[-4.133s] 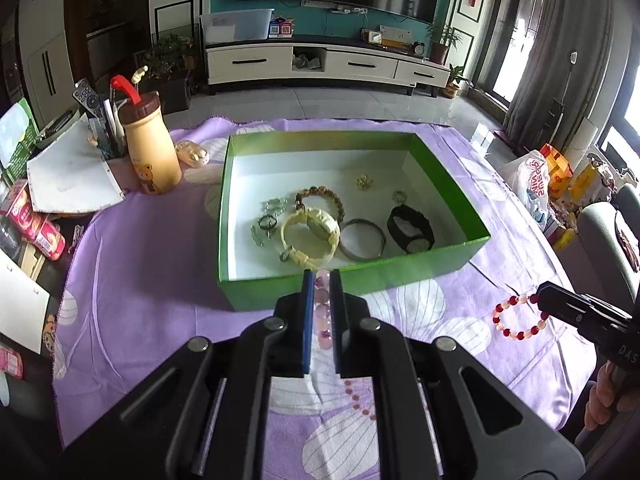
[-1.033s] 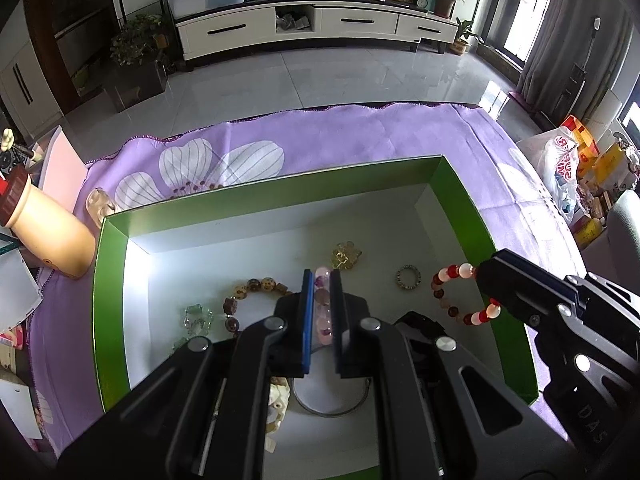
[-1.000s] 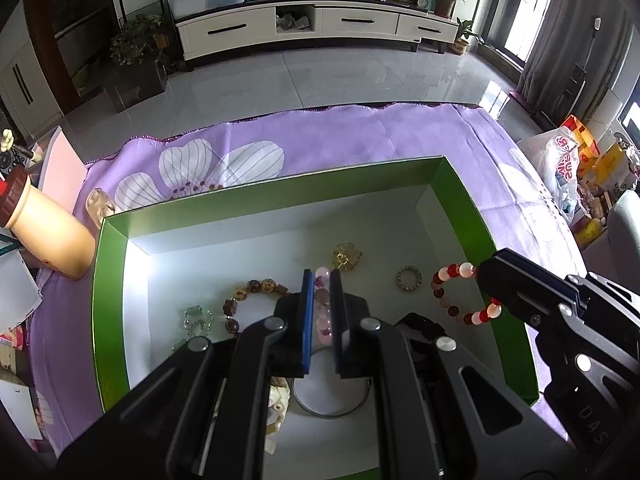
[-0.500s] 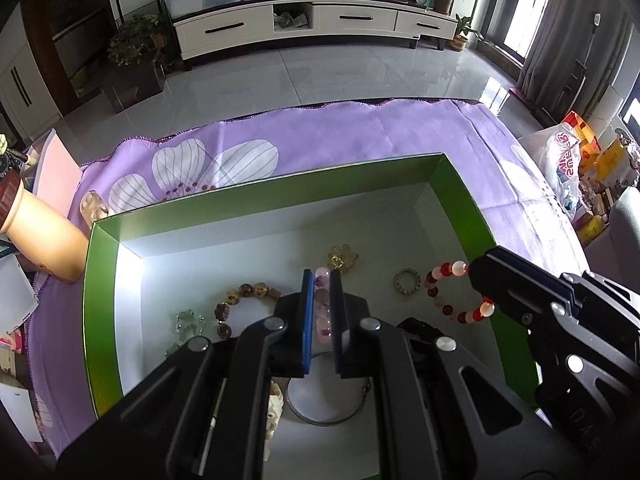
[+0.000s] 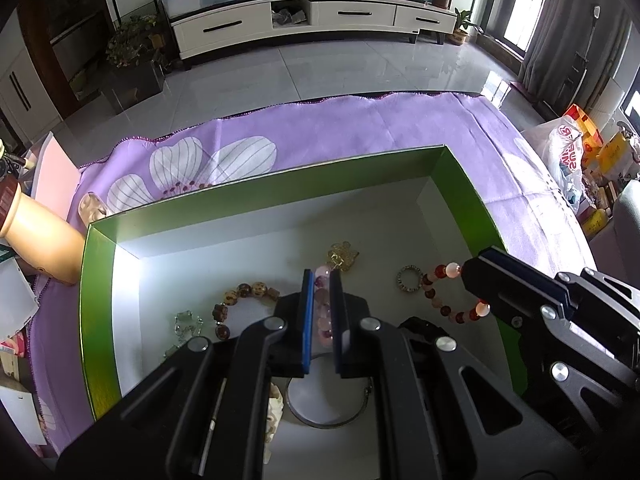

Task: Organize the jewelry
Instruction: 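Carry both bead bracelets over the green box and lower them inside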

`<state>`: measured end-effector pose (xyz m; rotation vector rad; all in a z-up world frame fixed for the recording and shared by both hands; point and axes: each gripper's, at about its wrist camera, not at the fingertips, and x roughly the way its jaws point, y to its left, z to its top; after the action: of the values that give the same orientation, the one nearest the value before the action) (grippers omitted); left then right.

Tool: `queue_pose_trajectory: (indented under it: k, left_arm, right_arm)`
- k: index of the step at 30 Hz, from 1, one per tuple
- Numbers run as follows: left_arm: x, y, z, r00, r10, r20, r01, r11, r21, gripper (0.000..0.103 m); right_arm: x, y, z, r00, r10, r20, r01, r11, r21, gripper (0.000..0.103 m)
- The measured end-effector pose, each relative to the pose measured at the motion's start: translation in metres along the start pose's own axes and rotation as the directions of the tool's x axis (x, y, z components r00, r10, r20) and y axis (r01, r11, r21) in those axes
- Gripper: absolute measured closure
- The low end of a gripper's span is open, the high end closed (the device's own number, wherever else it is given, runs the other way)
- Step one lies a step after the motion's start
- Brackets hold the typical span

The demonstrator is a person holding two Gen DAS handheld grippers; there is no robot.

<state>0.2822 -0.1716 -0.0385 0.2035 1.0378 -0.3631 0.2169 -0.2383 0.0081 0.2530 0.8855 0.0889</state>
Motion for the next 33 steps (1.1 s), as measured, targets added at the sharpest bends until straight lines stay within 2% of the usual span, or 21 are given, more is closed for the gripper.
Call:
queue_pose_trajectory:
  k: [33]
  left_arm:
    - [0.010,0.004,-0.008,0.999,0.031,-0.028,-0.031,0.999,0.011,0.095]
  right_arm:
    - [0.018,0.010,-0.008,0.998,-0.022,-0.065,0.019,0.999,-0.046,0.096]
